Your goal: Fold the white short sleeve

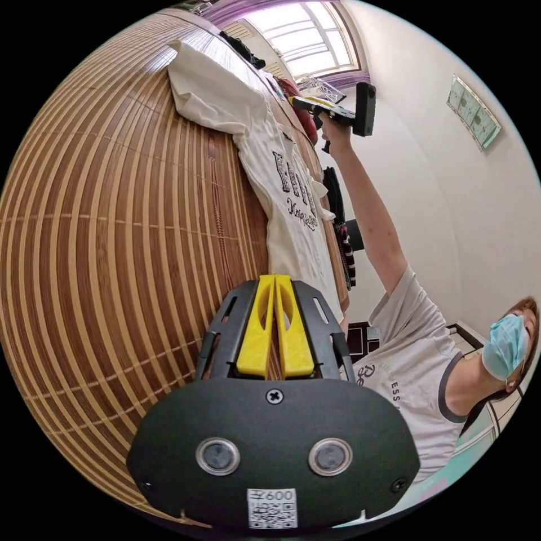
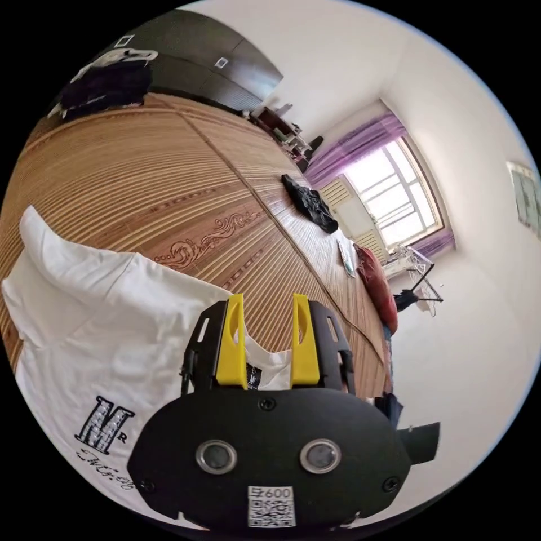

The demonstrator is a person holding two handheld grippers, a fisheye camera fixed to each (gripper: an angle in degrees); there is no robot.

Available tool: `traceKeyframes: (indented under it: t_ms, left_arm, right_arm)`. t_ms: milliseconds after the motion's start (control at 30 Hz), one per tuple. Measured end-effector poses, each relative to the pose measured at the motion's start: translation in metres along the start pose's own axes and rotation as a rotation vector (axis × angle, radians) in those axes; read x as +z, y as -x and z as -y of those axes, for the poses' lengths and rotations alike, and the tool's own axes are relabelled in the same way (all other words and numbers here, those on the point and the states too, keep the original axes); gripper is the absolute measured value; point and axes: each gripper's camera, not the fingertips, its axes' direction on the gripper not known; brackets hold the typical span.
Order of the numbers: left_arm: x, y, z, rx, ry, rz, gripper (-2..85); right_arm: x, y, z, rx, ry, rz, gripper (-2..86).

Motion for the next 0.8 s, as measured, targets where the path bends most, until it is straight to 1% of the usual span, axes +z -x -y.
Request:
traceKeyframes:
  t_ms: [67,100,167,200,233,267,333,400,467,500,533,567,633,667,700,733,767,800]
  left_arm:
    - [0.003,-0.001,0.001,-0.01,-0.015,-0.008,0.1]
    - [0.005,0.0,0.0,-0.009,-0.019,-0.026,0.1]
    - [0.004,0.005,-0.005,-0.025,-0.038,-0.068,0.1]
    - [-0.002,0.009,-0.011,-0.049,-0.089,-0.081,0.1]
    - [-0.005,0.009,-0.015,-0.057,-0.118,-0.081,0.1]
    - [-0.011,0.01,-0.022,-0.062,-0.172,-0.07,0.1]
    - [-0.012,0.014,-0.034,-0.084,-0.249,-0.096,0.2]
    - [-0.009,0.015,-0.041,-0.103,-0.296,-0.112,0.3]
    - [-0.007,0.012,-0.052,-0.133,-0.354,-0.103,0.4]
    - [-0.007,0.007,-0.062,-0.159,-0.412,-0.077,0.6]
    - [-0.005,-0.004,-0.072,-0.172,-0.452,-0.04,0.9]
    - [-0.004,-0.011,-0.076,-0.161,-0.455,-0.034,0.9]
    - [0.001,-0.047,-0.087,-0.104,-0.462,-0.004,0.9]
    - [0.014,-0.084,-0.093,-0.057,-0.43,0.051,0.8]
    - [0.037,-0.123,-0.097,-0.022,-0.344,0.113,0.7]
    - [0.069,-0.152,-0.101,-0.048,-0.223,0.203,0.5]
    - [0.085,-0.163,-0.103,-0.081,-0.161,0.273,0.5]
    - [0.111,-0.177,-0.113,-0.159,-0.091,0.443,0.4]
  right_arm:
    - [-0.008,-0.044,-0.05,0.115,-0.055,0.218,9.8]
    - [-0.01,-0.056,-0.068,0.146,-0.067,0.274,9.8]
    - [-0.015,-0.101,-0.152,0.264,-0.088,0.464,9.3]
    - [-0.014,-0.112,-0.174,0.288,-0.073,0.498,9.1]
    - [-0.009,-0.133,-0.219,0.325,-0.043,0.535,8.7]
    - [-0.003,-0.154,-0.261,0.36,0.008,0.538,8.4]
    - [0.006,-0.186,-0.317,0.437,0.05,0.492,8.2]
    - [0.015,-0.212,-0.366,0.496,0.062,0.45,7.6]
    - [0.044,-0.228,-0.424,0.566,0.111,0.376,4.7]
    - [0.057,-0.233,-0.437,0.63,0.149,0.366,3.3]
    - [0.072,-0.25,-0.453,0.741,0.167,0.417,1.3]
    - [0.074,-0.26,-0.464,0.769,0.121,0.497,0.2]
    - [0.075,-0.271,-0.482,0.803,0.079,0.555,-0.4]
    - [0.069,-0.276,-0.497,0.845,-0.012,0.564,-0.6]
    - [0.065,-0.278,-0.503,0.85,-0.065,0.578,-0.7]
    - [0.057,-0.281,-0.511,0.848,-0.156,0.592,-0.7]
    - [0.05,-0.28,-0.512,0.833,-0.213,0.599,-0.8]
    - [0.049,-0.278,-0.51,0.809,-0.231,0.604,-0.8]
